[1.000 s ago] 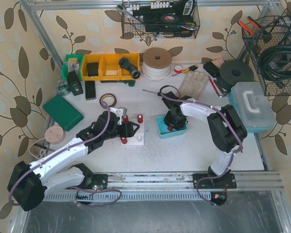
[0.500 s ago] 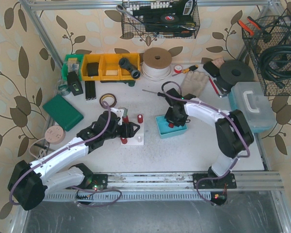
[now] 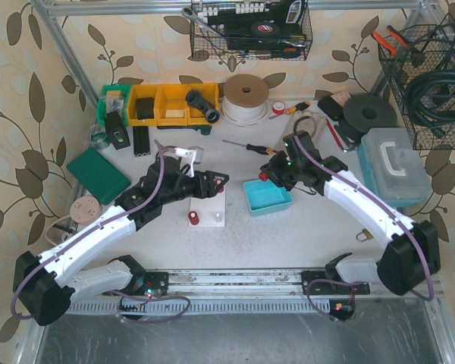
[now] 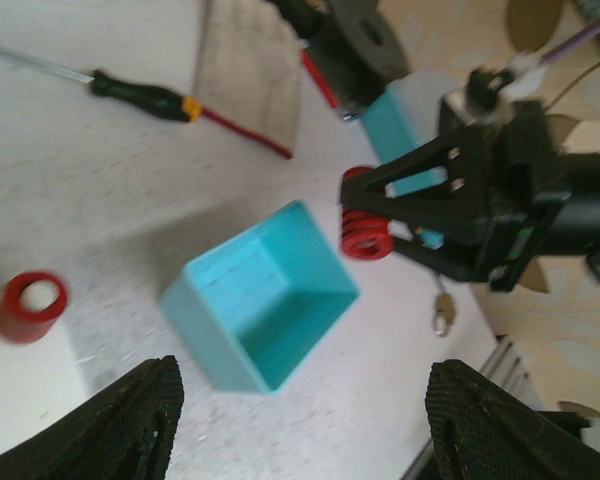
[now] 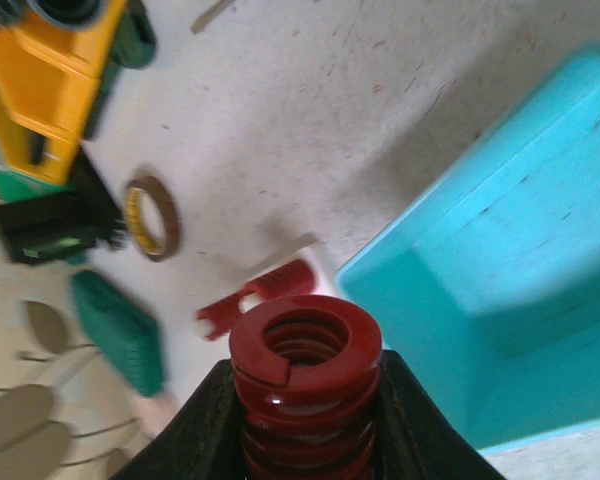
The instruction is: Install the large spring
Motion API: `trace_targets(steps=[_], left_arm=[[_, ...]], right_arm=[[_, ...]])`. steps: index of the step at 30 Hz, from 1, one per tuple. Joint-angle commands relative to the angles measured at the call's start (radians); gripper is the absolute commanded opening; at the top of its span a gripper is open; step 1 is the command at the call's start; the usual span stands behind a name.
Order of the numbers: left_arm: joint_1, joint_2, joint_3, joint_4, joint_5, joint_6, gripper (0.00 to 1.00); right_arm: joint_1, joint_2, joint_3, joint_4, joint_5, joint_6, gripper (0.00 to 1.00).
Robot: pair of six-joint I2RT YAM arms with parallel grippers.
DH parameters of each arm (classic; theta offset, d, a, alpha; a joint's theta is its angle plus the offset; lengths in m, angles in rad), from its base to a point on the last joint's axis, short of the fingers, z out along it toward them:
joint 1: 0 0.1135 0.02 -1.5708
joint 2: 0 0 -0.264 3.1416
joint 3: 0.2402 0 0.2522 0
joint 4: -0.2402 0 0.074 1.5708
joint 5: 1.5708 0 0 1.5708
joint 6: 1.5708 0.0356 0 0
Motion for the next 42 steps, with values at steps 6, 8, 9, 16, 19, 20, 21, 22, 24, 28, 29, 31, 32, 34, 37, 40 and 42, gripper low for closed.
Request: trace_targets(steps=[6, 8, 9, 16, 19, 20, 21, 22, 24, 28, 29, 31, 32, 34, 37, 40, 42], left_arm=[[-0.130, 0.159, 0.197, 0.044, -0.049, 0.039, 0.70], [-0.149, 0.189, 0.229, 0.030, -0.069, 0.052, 0.70], [-0.159, 0.201, 0.245, 0.019, -0.084, 0.059, 0.70], [-0.178, 0.302, 0.360, -0.004, -0.119, 0.095, 0.72], [-0.179, 0.345, 0.406, -0.022, -0.133, 0.110, 0.72], [-0.179, 0.352, 0.419, -0.034, -0.151, 0.117, 0.72], [-0.179, 0.356, 0.427, -0.042, -0.171, 0.124, 0.72], [-0.179, 0.359, 0.430, -0.044, -0.191, 0.132, 0.72], [-0.179, 0.369, 0.442, -0.050, -0.217, 0.152, 0.72], [-0.179, 0.402, 0.477, -0.076, -0.224, 0.175, 0.69], [-0.179, 0.420, 0.482, -0.074, -0.220, 0.175, 0.68], [-0.179, 0.434, 0.491, -0.073, -0.223, 0.173, 0.66], [-0.179, 0.436, 0.492, -0.073, -0.230, 0.172, 0.64], [-0.178, 0.442, 0.492, -0.071, -0.237, 0.172, 0.60], [-0.178, 0.452, 0.502, -0.078, -0.246, 0.177, 0.57], [-0.178, 0.459, 0.509, -0.078, -0.259, 0.177, 0.55], [-0.178, 0.465, 0.511, -0.068, -0.263, 0.177, 0.54]], right_arm=[[0.003, -0.133, -0.034, 0.175, -0.046, 0.344, 0.00], [0.006, -0.160, -0.049, 0.201, -0.028, 0.395, 0.00], [0.007, -0.171, -0.055, 0.216, -0.020, 0.421, 0.00], [0.009, -0.176, -0.072, 0.315, -0.051, 0.487, 0.00], [0.011, -0.176, -0.080, 0.343, -0.066, 0.502, 0.00], [0.011, -0.177, -0.079, 0.345, -0.067, 0.505, 0.00], [0.012, -0.179, -0.079, 0.347, -0.067, 0.509, 0.00], [0.013, -0.182, -0.077, 0.348, -0.067, 0.510, 0.00], [0.012, -0.186, -0.075, 0.349, -0.065, 0.515, 0.00], [0.012, -0.186, -0.070, 0.363, -0.066, 0.525, 0.00], [0.012, -0.186, -0.070, 0.367, -0.066, 0.527, 0.00], [0.012, -0.186, -0.071, 0.375, -0.065, 0.530, 0.00], [0.012, -0.186, -0.071, 0.377, -0.067, 0.532, 0.00], [0.012, -0.188, -0.074, 0.382, -0.067, 0.534, 0.00], [0.012, -0.194, -0.081, 0.393, -0.059, 0.539, 0.00], [0.012, -0.190, -0.083, 0.405, -0.065, 0.539, 0.00], [0.014, -0.187, -0.085, 0.414, -0.072, 0.539, 0.00]])
